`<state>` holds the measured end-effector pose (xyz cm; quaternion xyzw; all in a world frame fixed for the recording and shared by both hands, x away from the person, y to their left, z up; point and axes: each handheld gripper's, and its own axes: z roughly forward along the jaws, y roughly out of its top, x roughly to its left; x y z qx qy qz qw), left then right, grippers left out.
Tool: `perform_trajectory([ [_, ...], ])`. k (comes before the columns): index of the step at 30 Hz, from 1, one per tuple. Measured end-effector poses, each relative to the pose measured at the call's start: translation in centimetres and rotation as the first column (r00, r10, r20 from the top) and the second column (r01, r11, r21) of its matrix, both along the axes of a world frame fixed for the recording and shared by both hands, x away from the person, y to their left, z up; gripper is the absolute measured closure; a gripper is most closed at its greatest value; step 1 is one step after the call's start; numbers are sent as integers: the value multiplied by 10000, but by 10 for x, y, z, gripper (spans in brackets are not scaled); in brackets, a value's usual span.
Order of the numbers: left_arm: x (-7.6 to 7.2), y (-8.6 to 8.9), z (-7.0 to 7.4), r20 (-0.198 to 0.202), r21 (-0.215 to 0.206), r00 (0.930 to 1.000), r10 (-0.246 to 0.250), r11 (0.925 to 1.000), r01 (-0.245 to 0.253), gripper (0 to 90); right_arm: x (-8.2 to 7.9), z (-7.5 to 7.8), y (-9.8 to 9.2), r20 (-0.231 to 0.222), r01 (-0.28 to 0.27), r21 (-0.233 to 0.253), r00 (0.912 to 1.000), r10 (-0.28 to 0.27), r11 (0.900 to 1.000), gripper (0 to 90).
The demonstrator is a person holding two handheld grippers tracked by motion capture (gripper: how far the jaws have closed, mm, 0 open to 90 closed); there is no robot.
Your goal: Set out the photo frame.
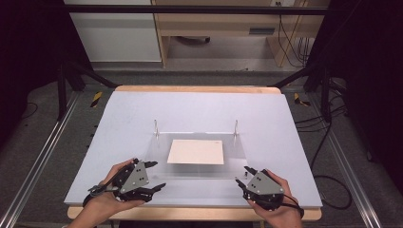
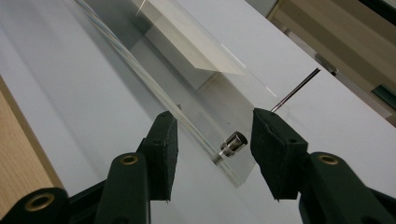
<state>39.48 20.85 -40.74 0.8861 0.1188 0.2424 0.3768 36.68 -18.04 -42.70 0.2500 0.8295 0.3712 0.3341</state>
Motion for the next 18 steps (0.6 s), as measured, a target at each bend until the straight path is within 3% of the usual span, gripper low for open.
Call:
perform_trajectory([
  [9, 2, 4, 0, 329, -106, 9995, 15, 9999, -12, 406, 3, 8, 0, -135, 50, 38, 9999, -49, 10000, 527],
  [18, 2, 2, -1, 668, 140, 9977, -102, 9999, 93, 568, 6, 13, 0, -265, 60, 135, 9996, -56, 9999, 528],
])
